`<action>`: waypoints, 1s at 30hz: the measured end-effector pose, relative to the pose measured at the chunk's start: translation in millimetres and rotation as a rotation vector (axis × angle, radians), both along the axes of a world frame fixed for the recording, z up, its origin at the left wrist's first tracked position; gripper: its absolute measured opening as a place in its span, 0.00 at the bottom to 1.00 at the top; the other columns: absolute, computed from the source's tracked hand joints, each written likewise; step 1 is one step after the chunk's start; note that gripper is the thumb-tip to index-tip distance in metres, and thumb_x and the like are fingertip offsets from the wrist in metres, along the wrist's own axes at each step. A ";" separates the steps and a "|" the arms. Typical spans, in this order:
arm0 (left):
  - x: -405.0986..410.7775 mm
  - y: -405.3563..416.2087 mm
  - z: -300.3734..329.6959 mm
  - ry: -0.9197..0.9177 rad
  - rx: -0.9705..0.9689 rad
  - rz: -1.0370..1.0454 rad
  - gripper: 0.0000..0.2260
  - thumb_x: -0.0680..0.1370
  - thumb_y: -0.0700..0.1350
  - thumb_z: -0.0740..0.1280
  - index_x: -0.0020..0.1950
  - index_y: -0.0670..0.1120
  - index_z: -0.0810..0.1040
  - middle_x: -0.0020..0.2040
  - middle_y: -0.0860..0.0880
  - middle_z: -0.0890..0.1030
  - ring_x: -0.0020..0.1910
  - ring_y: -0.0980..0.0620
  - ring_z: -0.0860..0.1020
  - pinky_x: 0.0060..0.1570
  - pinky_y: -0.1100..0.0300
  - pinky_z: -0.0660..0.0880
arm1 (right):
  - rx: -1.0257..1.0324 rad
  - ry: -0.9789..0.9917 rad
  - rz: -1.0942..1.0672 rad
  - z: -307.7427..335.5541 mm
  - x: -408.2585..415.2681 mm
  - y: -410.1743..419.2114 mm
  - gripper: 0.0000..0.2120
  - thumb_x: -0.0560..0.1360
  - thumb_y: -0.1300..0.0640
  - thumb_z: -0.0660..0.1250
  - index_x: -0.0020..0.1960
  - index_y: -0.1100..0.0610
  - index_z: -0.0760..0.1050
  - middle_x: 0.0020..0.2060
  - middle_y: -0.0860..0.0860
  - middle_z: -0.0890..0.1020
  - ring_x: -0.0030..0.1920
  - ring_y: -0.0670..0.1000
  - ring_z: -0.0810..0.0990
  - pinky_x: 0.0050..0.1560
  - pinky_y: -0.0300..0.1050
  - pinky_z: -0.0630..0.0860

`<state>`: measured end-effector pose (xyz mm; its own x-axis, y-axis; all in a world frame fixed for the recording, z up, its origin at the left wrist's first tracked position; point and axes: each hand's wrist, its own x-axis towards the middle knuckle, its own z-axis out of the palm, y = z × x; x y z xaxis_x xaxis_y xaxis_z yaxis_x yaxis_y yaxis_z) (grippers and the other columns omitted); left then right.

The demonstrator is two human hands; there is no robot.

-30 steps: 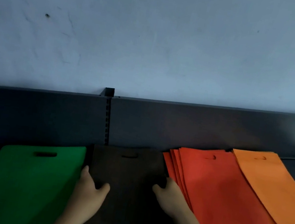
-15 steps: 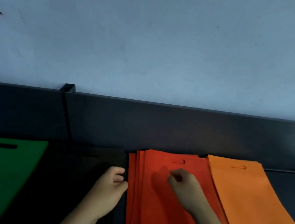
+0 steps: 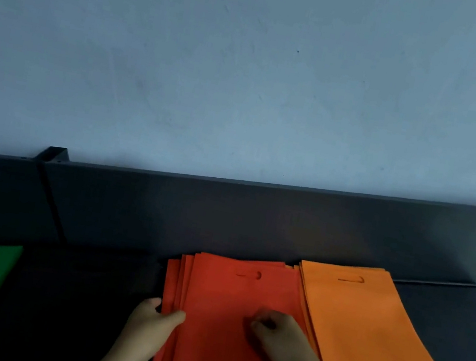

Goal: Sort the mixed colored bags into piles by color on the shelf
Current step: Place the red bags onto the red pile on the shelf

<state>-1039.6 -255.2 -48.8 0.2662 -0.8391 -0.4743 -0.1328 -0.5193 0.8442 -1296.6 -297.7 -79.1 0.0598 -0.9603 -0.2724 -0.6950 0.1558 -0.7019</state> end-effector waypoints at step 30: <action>-1.2 -13.0 -34.3 0.129 -0.133 -0.198 0.24 0.76 0.34 0.71 0.70 0.52 0.76 0.52 0.54 0.83 0.50 0.59 0.80 0.47 0.65 0.72 | 0.007 -0.038 -0.260 -2.9 20.0 11.1 0.07 0.78 0.55 0.71 0.43 0.52 0.84 0.31 0.49 0.85 0.31 0.45 0.82 0.38 0.43 0.77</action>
<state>-1040.8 -268.2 -83.0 0.0352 -0.9260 -0.3759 -0.1081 -0.3774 0.9197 -1276.6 -286.6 -82.0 -0.1778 -0.9428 -0.2818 -0.6039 0.3307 -0.7252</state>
